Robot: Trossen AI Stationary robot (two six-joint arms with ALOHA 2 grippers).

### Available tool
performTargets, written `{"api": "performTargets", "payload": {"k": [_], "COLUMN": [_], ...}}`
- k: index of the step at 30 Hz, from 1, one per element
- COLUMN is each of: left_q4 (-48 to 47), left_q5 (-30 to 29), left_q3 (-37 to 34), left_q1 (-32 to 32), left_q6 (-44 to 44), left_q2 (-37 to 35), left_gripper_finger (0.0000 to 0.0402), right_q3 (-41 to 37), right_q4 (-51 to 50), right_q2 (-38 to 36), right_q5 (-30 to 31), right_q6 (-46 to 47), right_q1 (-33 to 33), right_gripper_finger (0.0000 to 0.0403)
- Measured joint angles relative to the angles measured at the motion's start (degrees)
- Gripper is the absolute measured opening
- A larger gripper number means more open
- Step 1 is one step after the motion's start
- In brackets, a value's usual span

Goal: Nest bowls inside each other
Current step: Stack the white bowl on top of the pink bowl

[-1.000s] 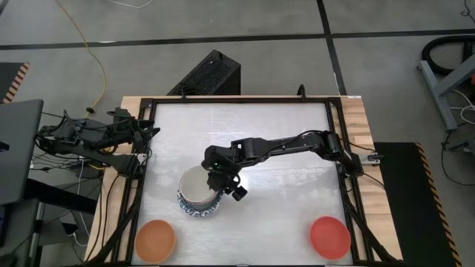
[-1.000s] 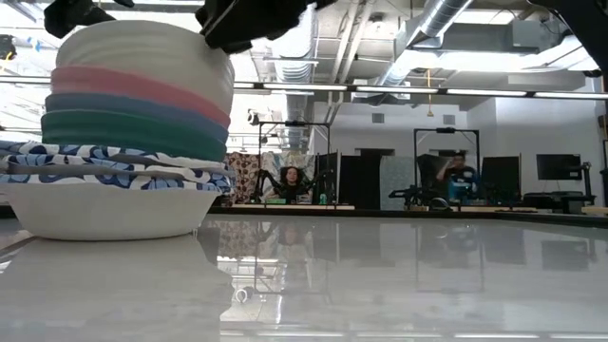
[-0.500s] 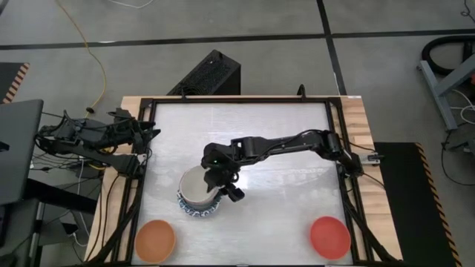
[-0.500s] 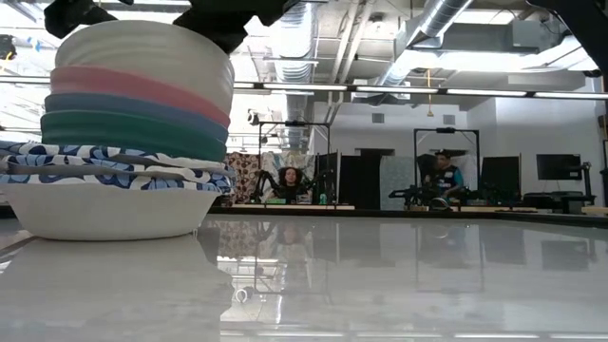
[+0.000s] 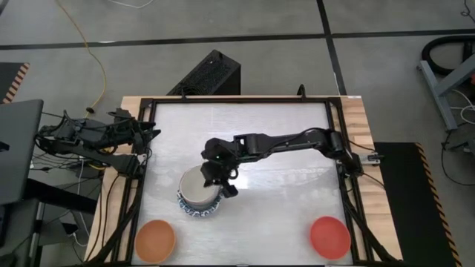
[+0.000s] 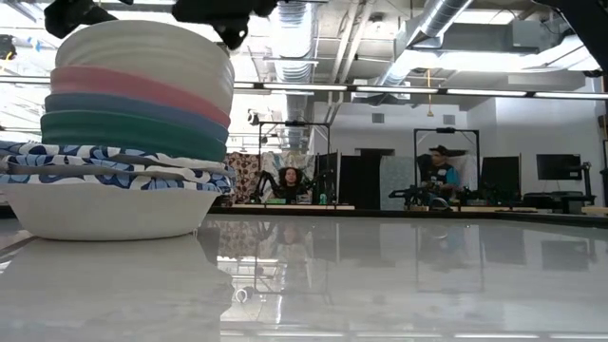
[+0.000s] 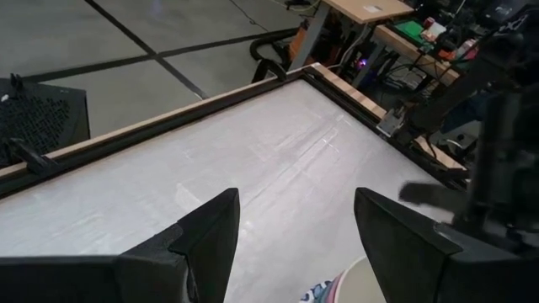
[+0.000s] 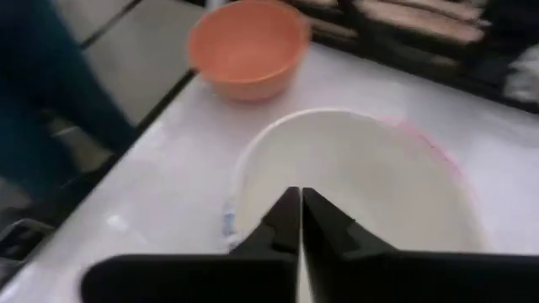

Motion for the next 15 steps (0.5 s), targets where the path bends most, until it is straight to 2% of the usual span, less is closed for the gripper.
{"api": "performTargets", "payload": {"k": [2,7,11,15], "left_q4": [0.0,0.0,0.0,0.7], "left_q5": [0.0,-0.6,-1.6,-2.7], "left_q3": [0.0,0.0,0.0,0.0], "left_q1": [0.0,0.0,0.0,0.0], "left_q6": [0.0,0.0,0.0,0.0], "left_q2": [0.0,0.0,0.0,0.0], "left_gripper_finger": [0.0224,0.0224,0.0224,0.0224], "right_q3": [0.0,0.0,0.1,-5.5], "right_q4": [1.5,0.6,-4.0,-6.4], "right_q2": [-0.4,-5.0,-10.3,-15.0], "right_q5": [3.0,13.5,19.1,27.7], "right_q6": [0.3,0.5,1.7,5.0], "right_q1": [0.0,1.3,2.1,4.4], "right_gripper_finger": [0.0012,0.0007,0.0005,0.0003]}}
